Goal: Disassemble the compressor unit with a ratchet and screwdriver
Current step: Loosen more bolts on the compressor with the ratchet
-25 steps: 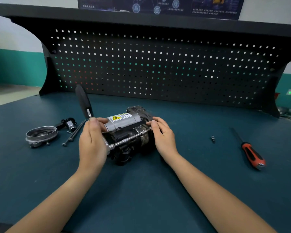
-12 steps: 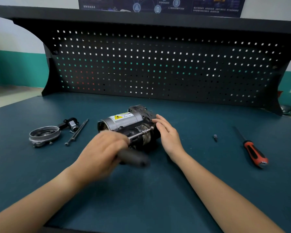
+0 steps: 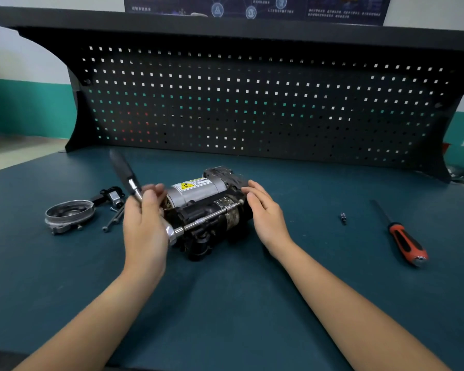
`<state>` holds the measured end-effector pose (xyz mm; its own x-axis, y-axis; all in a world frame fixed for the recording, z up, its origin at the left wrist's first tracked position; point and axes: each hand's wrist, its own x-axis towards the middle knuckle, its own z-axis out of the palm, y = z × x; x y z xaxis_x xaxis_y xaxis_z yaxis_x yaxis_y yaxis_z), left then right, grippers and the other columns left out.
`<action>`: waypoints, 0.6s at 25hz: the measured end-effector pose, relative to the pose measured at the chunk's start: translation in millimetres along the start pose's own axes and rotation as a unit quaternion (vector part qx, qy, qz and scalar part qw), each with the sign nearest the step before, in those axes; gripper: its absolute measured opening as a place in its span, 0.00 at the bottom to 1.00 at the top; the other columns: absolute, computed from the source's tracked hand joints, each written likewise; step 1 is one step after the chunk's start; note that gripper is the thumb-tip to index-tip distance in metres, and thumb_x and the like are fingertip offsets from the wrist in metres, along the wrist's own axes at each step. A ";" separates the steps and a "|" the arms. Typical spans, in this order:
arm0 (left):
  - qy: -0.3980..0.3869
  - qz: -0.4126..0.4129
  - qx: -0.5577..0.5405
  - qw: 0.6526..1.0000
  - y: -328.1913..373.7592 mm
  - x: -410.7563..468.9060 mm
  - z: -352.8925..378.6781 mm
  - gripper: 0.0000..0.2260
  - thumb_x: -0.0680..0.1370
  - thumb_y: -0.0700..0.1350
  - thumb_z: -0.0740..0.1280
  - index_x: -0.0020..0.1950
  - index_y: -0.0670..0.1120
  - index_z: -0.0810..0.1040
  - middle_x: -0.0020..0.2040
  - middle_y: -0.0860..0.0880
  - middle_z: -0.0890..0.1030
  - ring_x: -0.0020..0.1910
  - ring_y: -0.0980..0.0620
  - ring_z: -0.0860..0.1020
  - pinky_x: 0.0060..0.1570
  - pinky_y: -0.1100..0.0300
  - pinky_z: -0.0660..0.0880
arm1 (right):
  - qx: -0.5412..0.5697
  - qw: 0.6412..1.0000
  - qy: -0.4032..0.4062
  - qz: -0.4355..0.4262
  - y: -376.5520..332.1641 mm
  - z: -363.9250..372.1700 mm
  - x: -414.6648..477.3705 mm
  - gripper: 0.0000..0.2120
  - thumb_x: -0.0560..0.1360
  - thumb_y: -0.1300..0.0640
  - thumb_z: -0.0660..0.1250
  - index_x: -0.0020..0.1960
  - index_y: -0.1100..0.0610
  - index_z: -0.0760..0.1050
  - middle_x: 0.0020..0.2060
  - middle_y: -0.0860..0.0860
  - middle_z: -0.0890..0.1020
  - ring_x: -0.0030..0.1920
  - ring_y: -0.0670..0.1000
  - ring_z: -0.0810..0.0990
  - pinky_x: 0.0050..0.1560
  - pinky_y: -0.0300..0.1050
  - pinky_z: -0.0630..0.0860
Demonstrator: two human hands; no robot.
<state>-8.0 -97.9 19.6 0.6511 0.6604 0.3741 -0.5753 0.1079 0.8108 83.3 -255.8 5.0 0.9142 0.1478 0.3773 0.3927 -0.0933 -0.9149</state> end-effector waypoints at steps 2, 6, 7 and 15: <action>0.055 -0.140 -0.093 0.984 -2.4 6.8 3.0 0.08 0.81 0.44 0.56 0.45 0.49 0.72 0.48 0.55 0.80 0.45 0.64 0.79 0.39 0.69 0.75 | 0.016 1.000 -0.002 0.008 -1.4 0.5 -1.0 0.10 0.79 0.59 0.59 0.54 0.50 0.77 0.61 0.36 0.69 0.63 0.36 0.66 0.64 0.32 0.59; 0.027 -0.017 0.082 0.996 -1.8 -1.0 1.0 0.07 0.82 0.46 0.55 0.52 0.52 0.72 0.54 0.58 0.78 0.47 0.71 0.75 0.47 0.74 0.71 | -0.028 0.989 0.145 -0.022 -4.6 6.3 -7.9 0.07 0.76 0.57 0.64 0.54 0.51 0.74 0.54 0.41 0.73 0.52 0.36 0.71 0.53 0.25 0.63; -0.009 0.085 0.138 0.987 0.6 -2.5 -2.8 0.07 0.82 0.46 0.55 0.55 0.53 0.71 0.54 0.58 0.77 0.50 0.70 0.74 0.51 0.74 0.69 | -0.049 0.979 0.197 -0.036 -9.8 7.6 -11.4 0.02 0.76 0.55 0.65 0.47 0.51 0.72 0.48 0.43 0.74 0.45 0.37 0.72 0.46 0.24 0.65; -0.336 0.561 0.360 0.665 18.9 3.9 -25.4 0.13 0.82 0.52 0.52 0.55 0.44 0.69 0.53 0.49 0.74 0.49 0.50 0.73 0.50 0.56 0.70 | -0.030 0.993 0.036 0.104 -30.8 48.1 -31.6 0.25 0.71 0.49 0.69 0.23 0.53 0.60 0.21 0.48 0.63 0.27 0.49 0.62 0.29 0.43 0.59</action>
<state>-28.9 -74.4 25.0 0.2251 -0.4832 0.8461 -0.6568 -0.7167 -0.2346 37.6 -210.2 14.4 0.9803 0.0479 0.1915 0.1970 -0.1732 -0.9650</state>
